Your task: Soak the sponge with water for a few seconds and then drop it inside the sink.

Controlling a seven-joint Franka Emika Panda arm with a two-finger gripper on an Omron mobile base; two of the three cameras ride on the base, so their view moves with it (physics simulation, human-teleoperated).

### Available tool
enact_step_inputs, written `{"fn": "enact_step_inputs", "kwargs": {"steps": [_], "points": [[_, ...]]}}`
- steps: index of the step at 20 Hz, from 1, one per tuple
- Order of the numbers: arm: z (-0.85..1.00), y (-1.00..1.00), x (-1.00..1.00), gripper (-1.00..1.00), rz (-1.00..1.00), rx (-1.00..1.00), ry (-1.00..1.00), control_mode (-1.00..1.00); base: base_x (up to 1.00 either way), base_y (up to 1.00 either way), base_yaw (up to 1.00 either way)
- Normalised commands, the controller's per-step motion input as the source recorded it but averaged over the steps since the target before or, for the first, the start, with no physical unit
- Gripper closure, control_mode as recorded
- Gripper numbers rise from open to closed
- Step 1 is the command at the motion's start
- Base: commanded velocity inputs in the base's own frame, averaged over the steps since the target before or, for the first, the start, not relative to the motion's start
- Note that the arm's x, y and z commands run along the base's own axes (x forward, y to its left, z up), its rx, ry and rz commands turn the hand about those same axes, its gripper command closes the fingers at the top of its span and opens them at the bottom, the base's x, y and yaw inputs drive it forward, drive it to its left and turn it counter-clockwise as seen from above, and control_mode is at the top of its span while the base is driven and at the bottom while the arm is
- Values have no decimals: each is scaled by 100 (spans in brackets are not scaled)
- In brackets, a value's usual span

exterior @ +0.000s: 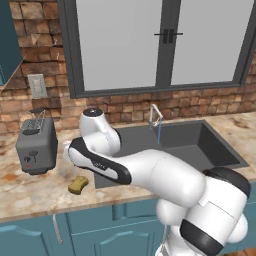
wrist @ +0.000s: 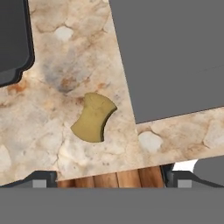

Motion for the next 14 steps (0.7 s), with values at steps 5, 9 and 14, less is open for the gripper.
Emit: {"fn": "enact_step_inputs", "kwargs": {"steps": [5, 9, 14], "points": [[-4, 3, 13, -100, 0, 0, 0, -100, 0, 0, 0], [0, 0, 14, -100, 0, 0, -1, -100, 0, 0, 0], [0, 7, 7, -100, 0, 0, -1, -100, 0, 0, 0]]}}
